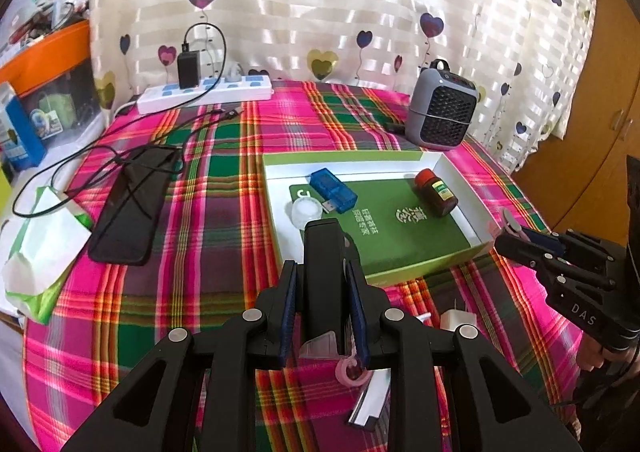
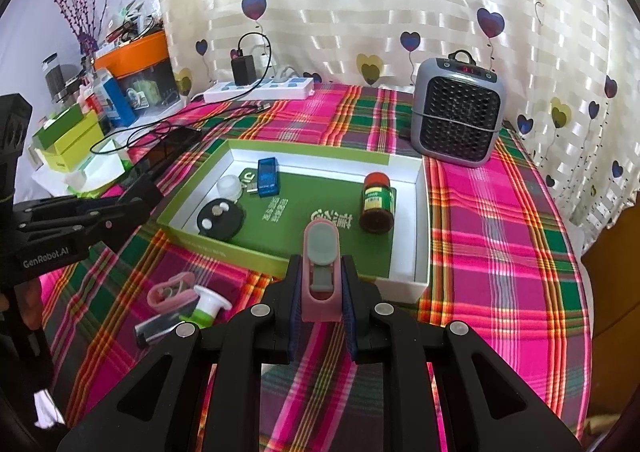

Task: Organize rigid objects
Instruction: 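Lift the silver clip and pink holder and carry them over the green box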

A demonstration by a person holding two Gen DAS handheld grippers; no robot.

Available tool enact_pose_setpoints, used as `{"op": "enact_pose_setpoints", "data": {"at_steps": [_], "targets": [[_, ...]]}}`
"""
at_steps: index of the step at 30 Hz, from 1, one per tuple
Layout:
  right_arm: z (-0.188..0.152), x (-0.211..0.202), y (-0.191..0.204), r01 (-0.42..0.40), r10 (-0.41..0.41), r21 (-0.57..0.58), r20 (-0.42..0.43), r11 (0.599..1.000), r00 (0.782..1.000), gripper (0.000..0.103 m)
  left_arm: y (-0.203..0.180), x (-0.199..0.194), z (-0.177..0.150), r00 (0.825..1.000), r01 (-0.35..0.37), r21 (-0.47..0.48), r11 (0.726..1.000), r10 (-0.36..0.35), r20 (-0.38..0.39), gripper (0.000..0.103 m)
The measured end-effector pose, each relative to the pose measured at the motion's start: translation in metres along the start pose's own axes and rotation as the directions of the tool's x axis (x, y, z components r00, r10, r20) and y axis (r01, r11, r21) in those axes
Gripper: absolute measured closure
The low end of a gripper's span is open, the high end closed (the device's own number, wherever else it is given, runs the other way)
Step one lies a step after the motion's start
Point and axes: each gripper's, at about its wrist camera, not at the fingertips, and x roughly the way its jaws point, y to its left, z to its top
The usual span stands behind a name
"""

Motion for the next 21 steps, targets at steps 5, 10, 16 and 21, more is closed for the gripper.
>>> {"op": "enact_pose_setpoints", "data": {"at_steps": [5, 10, 16, 21], "targets": [[0.007, 0.003, 0.0, 0.002, -0.002, -0.002, 0.006, 1.0, 1.0, 0.085, 0.002, 0.004, 0.006, 1.0, 0.001, 0.0, 1.0, -0.001, 0.002, 0.08], [0.015, 0.008, 0.0, 0.002, -0.002, 0.0, 0.007, 1.0, 1.0, 0.085, 0.004, 0.009, 0.013, 1.0, 0.004, 0.0, 1.0, -0.004, 0.002, 0.08], [0.024, 0.017, 0.0, 0.002, -0.002, 0.007, 0.005, 1.0, 1.0, 0.085, 0.005, 0.017, 0.023, 1.0, 0.005, 0.003, 1.0, -0.005, 0.003, 0.08], [0.034, 0.025, -0.004, -0.001, 0.001, 0.012, 0.001, 1.0, 1.0, 0.085, 0.007, 0.026, 0.031, 1.0, 0.001, -0.005, 1.0, -0.001, 0.003, 0.08]]}}
